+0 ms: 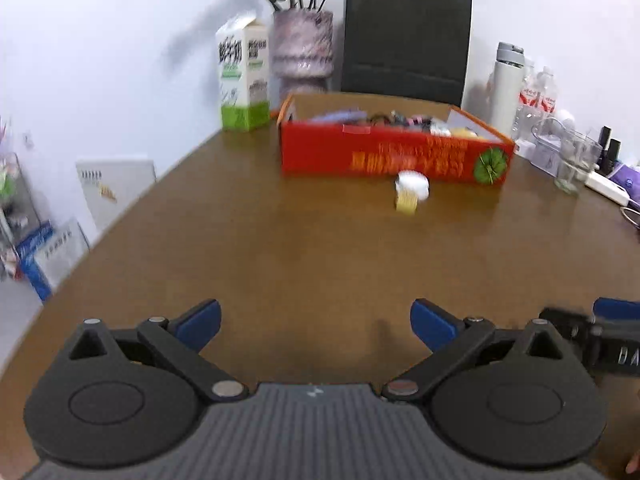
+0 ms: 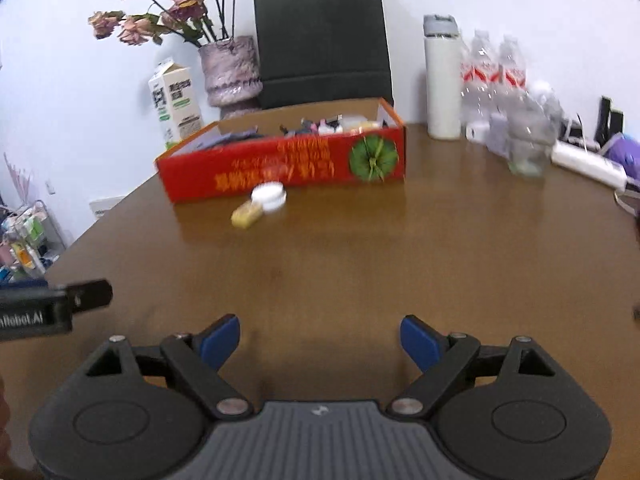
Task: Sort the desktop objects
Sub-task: 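Carry both items over the box and open both tools to drop them, then grasp the yellow block with the left tool while the right grasps the white cap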
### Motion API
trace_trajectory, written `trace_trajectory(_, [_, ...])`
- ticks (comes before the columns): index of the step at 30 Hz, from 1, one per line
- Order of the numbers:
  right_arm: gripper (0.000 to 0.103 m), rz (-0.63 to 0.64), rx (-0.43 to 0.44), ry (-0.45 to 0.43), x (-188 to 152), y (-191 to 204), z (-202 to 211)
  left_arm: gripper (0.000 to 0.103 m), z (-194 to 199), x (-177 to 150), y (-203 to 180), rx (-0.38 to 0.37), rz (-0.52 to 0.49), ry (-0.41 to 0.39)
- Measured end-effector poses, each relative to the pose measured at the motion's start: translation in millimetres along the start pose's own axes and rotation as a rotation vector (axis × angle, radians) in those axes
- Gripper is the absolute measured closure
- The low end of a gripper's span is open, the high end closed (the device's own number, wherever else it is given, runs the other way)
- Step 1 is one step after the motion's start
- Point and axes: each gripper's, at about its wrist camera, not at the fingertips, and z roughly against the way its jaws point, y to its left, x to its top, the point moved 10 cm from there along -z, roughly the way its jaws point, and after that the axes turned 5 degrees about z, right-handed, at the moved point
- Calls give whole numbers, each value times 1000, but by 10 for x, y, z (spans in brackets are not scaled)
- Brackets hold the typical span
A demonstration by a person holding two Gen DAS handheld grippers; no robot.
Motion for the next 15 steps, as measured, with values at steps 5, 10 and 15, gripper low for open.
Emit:
trace_trajectory(5, [16,49,-23,-34,-211,121,329,0,199,-298,-21,-37,-2,62])
trace_trajectory(10, [16,64,-14,-44,-204,215,380,0,199,-189,-176,-29,-94,20])
trace_trajectory(15, [16,34,-46,-61,-133,86,398,0,-122,170,-284,-20,-126,-9])
